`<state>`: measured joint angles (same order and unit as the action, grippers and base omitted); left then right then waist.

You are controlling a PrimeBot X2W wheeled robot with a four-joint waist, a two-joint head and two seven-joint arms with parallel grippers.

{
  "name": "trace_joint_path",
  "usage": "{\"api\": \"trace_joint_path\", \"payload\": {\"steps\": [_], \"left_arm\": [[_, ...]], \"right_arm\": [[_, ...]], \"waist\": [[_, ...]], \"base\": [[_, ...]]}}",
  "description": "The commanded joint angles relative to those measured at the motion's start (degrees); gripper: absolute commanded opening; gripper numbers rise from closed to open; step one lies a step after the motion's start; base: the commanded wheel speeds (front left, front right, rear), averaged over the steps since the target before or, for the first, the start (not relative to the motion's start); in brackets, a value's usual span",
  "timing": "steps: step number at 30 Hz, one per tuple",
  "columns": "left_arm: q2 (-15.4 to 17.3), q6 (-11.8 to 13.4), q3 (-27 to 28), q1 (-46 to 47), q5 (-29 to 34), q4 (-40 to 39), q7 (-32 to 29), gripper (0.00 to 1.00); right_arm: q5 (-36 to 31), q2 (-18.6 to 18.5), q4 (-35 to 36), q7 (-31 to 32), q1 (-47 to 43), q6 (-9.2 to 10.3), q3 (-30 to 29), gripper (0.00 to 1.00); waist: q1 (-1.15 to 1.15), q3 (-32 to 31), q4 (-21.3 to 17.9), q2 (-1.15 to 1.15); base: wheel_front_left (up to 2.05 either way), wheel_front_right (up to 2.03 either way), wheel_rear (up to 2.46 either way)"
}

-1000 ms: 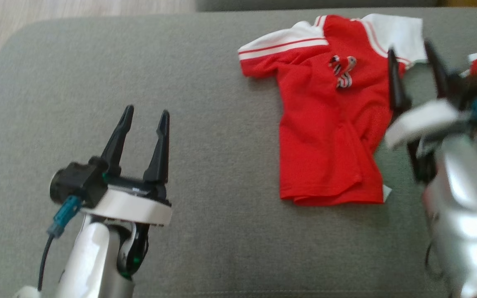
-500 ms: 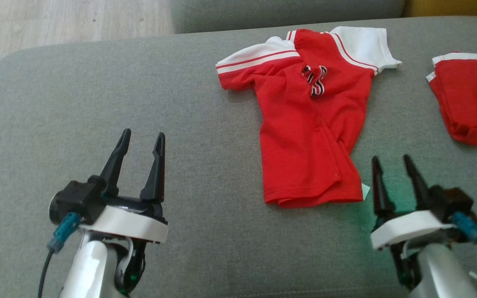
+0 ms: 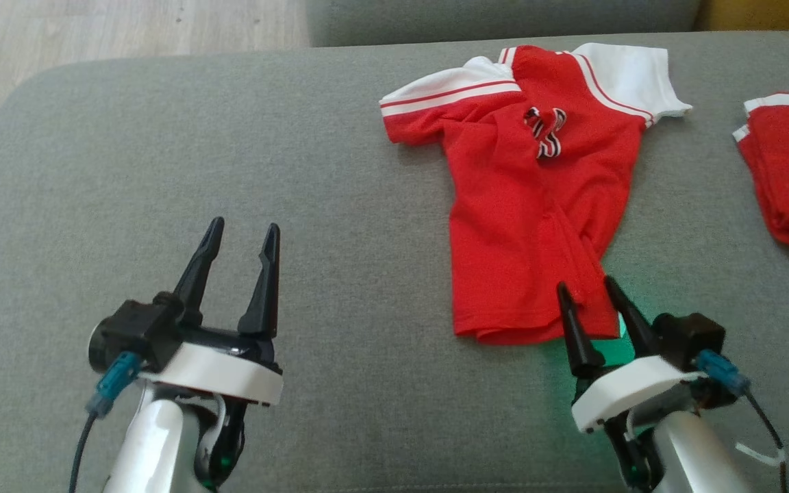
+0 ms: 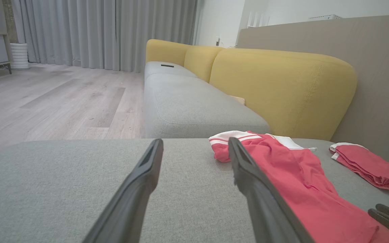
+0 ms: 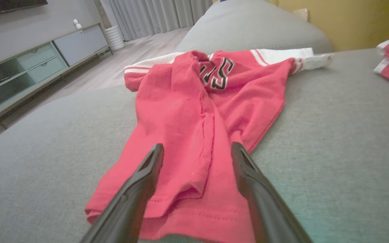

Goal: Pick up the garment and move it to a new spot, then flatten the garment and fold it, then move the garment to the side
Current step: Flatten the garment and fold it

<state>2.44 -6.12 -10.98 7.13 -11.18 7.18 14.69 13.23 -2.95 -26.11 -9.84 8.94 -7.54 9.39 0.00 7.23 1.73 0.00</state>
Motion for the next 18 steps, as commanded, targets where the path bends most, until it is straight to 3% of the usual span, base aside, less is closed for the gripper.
{"api": "trace_joint_path", "payload": {"steps": [1, 11, 12, 13, 18], "left_arm": [[0.4, -0.1, 1.3, 1.4, 0.0, -1.7, 0.3, 1.00], [0.4, 0.0, 0.9, 1.5, 0.0, -1.4, 0.3, 1.00], [0.4, 0.0, 0.8, 1.5, 0.0, -1.3, 0.3, 1.00], [0.4, 0.1, 0.8, 1.6, 0.0, -1.3, 0.3, 1.00], [0.4, 0.2, 1.0, 1.3, 0.1, -1.2, 0.3, 1.00]], "right_arm": [[0.4, 0.1, 1.1, 0.5, 2.1, 0.05, 1.7, 1.00], [5.1, 0.1, -2.5, 2.8, 3.7, 0.05, 4.5, 1.00], [5.3, 0.1, -2.9, 2.8, 4.1, 0.05, 4.8, 0.55], [5.5, 0.1, -3.3, 2.7, 4.5, 0.05, 4.9, 0.02], [2.0, 0.1, -4.1, 0.5, 6.7, 0.05, 3.9, 0.00]], "waist": [[0.00, 0.2, 0.4, 0.00], [0.00, 0.7, 1.6, 0.00], [0.00, 0.7, 1.7, 0.00], [0.00, 0.7, 1.7, 0.00], [0.00, 0.2, 1.4, 0.00]], "base": [[0.00, 0.00, 0.00], [0.00, 0.00, 0.00], [0.00, 0.00, 0.00], [0.00, 0.00, 0.00], [0.00, 0.00, 0.00]]}}
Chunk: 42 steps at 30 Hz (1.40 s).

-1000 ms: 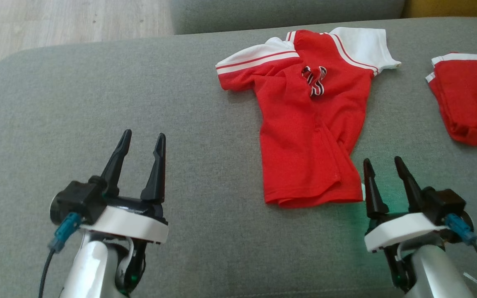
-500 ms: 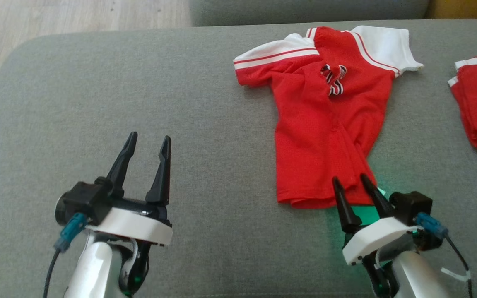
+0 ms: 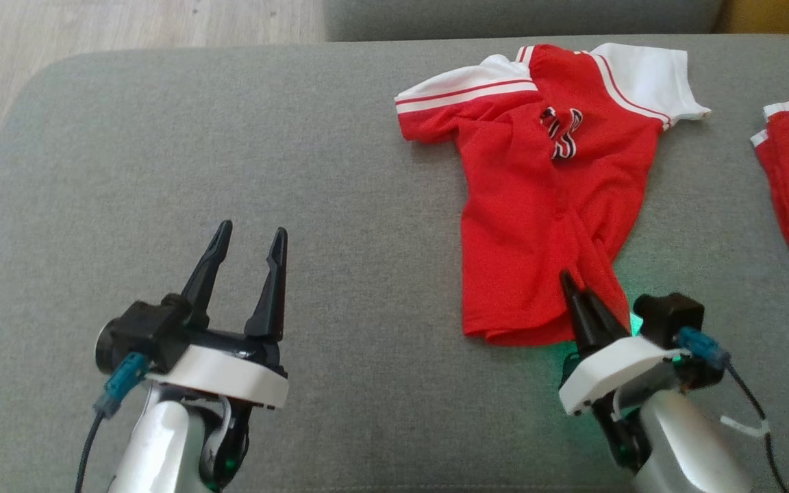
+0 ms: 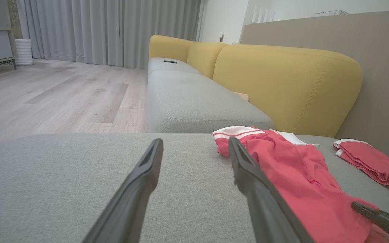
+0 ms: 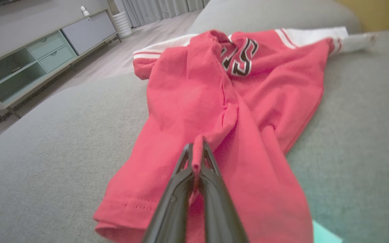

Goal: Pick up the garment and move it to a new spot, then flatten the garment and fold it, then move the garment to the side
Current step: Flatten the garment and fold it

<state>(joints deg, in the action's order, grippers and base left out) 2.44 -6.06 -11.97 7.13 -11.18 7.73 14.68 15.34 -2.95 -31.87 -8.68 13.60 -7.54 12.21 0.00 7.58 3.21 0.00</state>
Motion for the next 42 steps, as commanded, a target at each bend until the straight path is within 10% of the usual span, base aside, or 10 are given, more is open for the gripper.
{"api": "trace_joint_path", "payload": {"steps": [1, 18, 29, 30, 31, 32, 42], "left_arm": [[0.4, 0.2, 2.1, 1.1, 0.1, -1.7, 0.3, 1.00], [0.4, 0.9, 2.9, 0.3, -0.8, -2.5, 0.3, 1.00], [0.4, 0.9, 2.8, 0.3, -0.9, -2.7, 0.3, 1.00], [0.4, 0.9, 2.8, 0.3, -0.8, -2.7, 0.3, 1.00], [0.4, 0.9, 2.8, 0.3, -0.8, -2.6, 0.3, 1.00], [0.4, 0.9, 2.8, 0.3, -0.7, -2.6, 0.3, 1.00], [0.4, 0.6, 2.7, 1.0, -0.5, -2.4, 0.3, 1.00]], "right_arm": [[-1.7, 0.1, 1.7, -1.0, 2.4, 0.05, 0.2, 0.00], [-22.8, -10.8, 24.0, 4.0, -6.3, 0.05, -21.2, 0.00], [-28.1, -5.9, 30.3, 5.9, -13.1, 0.05, -32.5, 0.00], [-28.1, -5.4, 30.3, 6.0, -13.2, 0.05, -32.5, 0.19], [-28.1, -4.9, 30.3, 5.8, -13.3, 0.05, -32.4, 0.73], [-27.8, -4.3, 30.2, 5.6, -13.2, 0.05, -32.1, 1.00], [-20.4, -1.1, 30.5, 0.8, -9.3, 0.05, -20.0, 1.00]], "waist": [[0.00, -0.3, -0.3, 0.00], [0.00, -3.0, -3.9, 0.00], [0.00, -3.4, -4.4, 0.00], [0.00, -3.4, -4.5, 0.00], [0.00, -3.3, -4.5, 0.00], [0.00, -3.3, -4.5, 0.00], [0.00, -2.8, -4.0, 0.00]], "base": [[0.00, 0.00, 0.00], [0.00, 0.00, 0.00], [0.00, 0.00, 0.00], [0.00, 0.00, 0.00], [0.00, 0.00, 0.00], [0.00, 0.00, 0.00], [0.00, 0.00, 0.00]]}}
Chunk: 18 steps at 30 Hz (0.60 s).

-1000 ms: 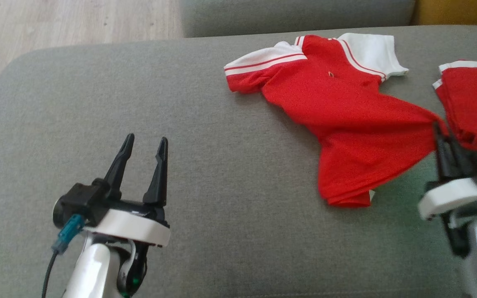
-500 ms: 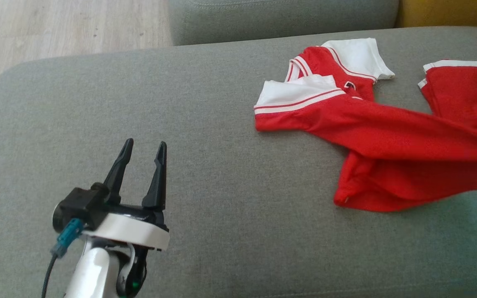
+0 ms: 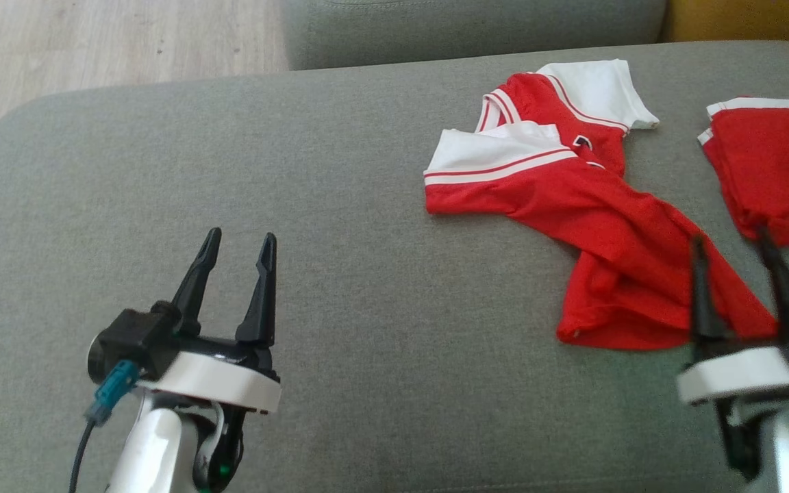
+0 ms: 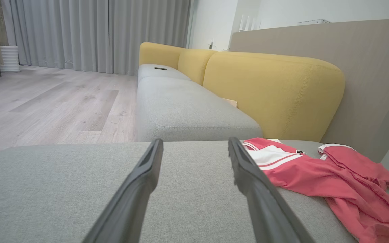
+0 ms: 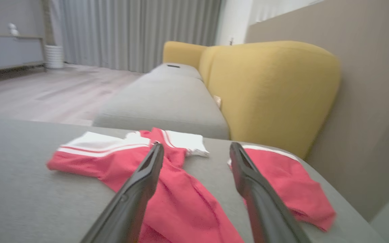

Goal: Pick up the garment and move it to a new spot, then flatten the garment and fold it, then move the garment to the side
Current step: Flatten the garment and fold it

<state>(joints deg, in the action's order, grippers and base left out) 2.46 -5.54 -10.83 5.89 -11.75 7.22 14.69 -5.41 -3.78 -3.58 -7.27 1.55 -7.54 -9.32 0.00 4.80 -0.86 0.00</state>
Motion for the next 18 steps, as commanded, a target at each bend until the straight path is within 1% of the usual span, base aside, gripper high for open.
{"api": "trace_joint_path", "payload": {"steps": [1, 5, 9, 11, 14, 18], "left_arm": [[0.4, 0.0, 1.5, 2.3, 0.1, -1.9, 0.3, 1.00], [0.4, -0.1, 1.4, 2.5, 0.1, -2.3, 0.3, 1.00], [0.4, -0.2, 1.0, 2.7, 0.0, -2.8, 0.3, 1.00], [0.4, -0.2, 0.5, 2.8, 0.0, -3.2, 0.3, 1.00], [0.4, -0.2, -0.1, 3.1, -0.1, -3.3, 0.3, 1.00], [0.4, -0.1, -0.8, 3.9, -0.3, -3.3, 0.3, 1.00]], "right_arm": [[1.1, -0.2, 2.1, -1.2, 3.1, 0.05, 3.1, 1.00], [4.0, -0.1, 1.2, -3.3, 4.4, 0.05, 8.5, 1.00], [5.3, 0.2, -1.5, -4.2, 4.4, 0.05, 12.1, 1.00], [5.9, 0.5, -3.8, -5.0, 4.8, 0.05, 13.5, 1.00], [5.8, 0.6, -6.0, -5.6, 6.1, 0.05, 14.0, 1.00], [4.8, 0.6, -8.6, -5.1, 9.6, 0.05, 15.1, 1.00]], "waist": [[0.00, 0.0, 0.2, 0.00], [0.00, 0.2, 0.9, 0.00], [0.00, 0.8, 2.0, 0.00], [0.00, 1.7, 3.0, 0.00], [0.00, 2.9, 4.2, 0.00], [0.00, 5.0, 6.2, 0.00]], "base": [[0.00, 0.00, 0.00], [0.00, 0.00, 0.00], [0.00, 0.00, 0.00], [0.00, 0.00, 0.00], [0.00, 0.00, 0.00], [0.00, 0.00, 0.00]]}}
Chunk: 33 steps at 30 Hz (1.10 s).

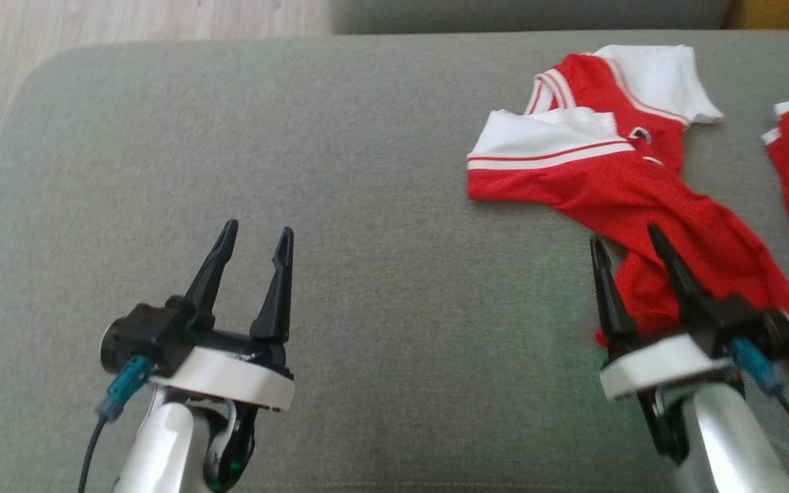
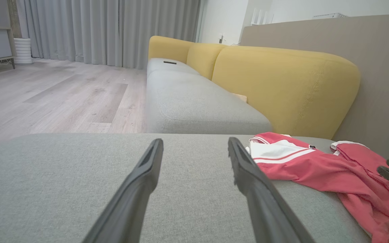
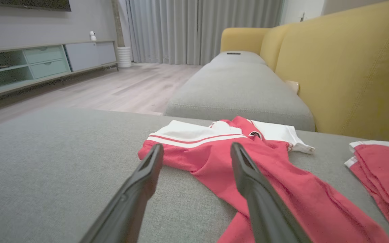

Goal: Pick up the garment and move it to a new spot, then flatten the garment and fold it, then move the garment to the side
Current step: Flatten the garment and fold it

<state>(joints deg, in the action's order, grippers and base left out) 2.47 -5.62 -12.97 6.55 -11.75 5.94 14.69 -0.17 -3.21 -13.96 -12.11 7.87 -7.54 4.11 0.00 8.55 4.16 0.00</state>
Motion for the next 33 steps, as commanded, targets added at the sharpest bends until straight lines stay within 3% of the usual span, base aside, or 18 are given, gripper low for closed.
{"api": "trace_joint_path", "payload": {"steps": [1, 6, 13, 19, 29, 30, 33], "left_arm": [[0.4, 0.0, 1.1, 3.5, -0.5, -2.0, 0.3, 1.00], [0.4, 0.2, -0.2, 4.8, -1.1, -1.9, 0.3, 1.00], [0.4, 0.8, -2.7, 6.4, -2.2, -1.6, 0.3, 1.00], [0.4, 1.1, -4.0, 6.8, -2.7, -1.1, 0.3, 1.00], [0.4, 1.4, -5.1, 7.4, -2.3, -0.9, 0.3, 1.00], [0.4, 1.4, -5.2, 7.5, -2.3, -0.9, 0.3, 1.00], [0.4, 1.4, -5.4, 7.6, -2.3, -0.7, 0.3, 1.00]], "right_arm": [[-0.8, -0.3, 1.2, 0.1, 4.6, 0.05, 2.1, 1.00], [0.0, -2.2, -2.3, 3.7, 11.2, 0.05, 1.7, 1.00], [1.2, -8.5, -14.5, 12.4, 24.3, 0.05, -2.3, 1.00], [2.4, -12.4, -25.4, 17.0, 31.5, 0.05, -0.7, 1.00], [4.7, -15.1, -38.0, 19.3, 39.0, 0.05, 3.1, 1.00], [5.2, -15.0, -38.9, 19.3, 39.5, 0.05, 3.6, 0.00], [6.7, -14.8, -41.0, 18.5, 40.6, 0.05, 4.8, 0.00]], "waist": [[0.00, 1.7, 1.7, 0.00], [0.00, 4.0, 4.2, 0.00], [0.00, 6.3, 8.3, 0.00], [0.00, 7.1, 10.4, 0.00], [0.00, 8.6, 11.8, 0.00], [0.00, 8.7, 11.8, 0.00], [0.00, 8.6, 11.7, 0.00]], "base": [[0.00, 0.00, 0.00], [0.00, 0.00, 0.00], [0.00, 0.00, 0.00], [0.00, 0.00, 0.00], [0.00, 0.00, 0.00], [0.00, 0.00, 0.00], [0.00, 0.00, 0.00]]}}
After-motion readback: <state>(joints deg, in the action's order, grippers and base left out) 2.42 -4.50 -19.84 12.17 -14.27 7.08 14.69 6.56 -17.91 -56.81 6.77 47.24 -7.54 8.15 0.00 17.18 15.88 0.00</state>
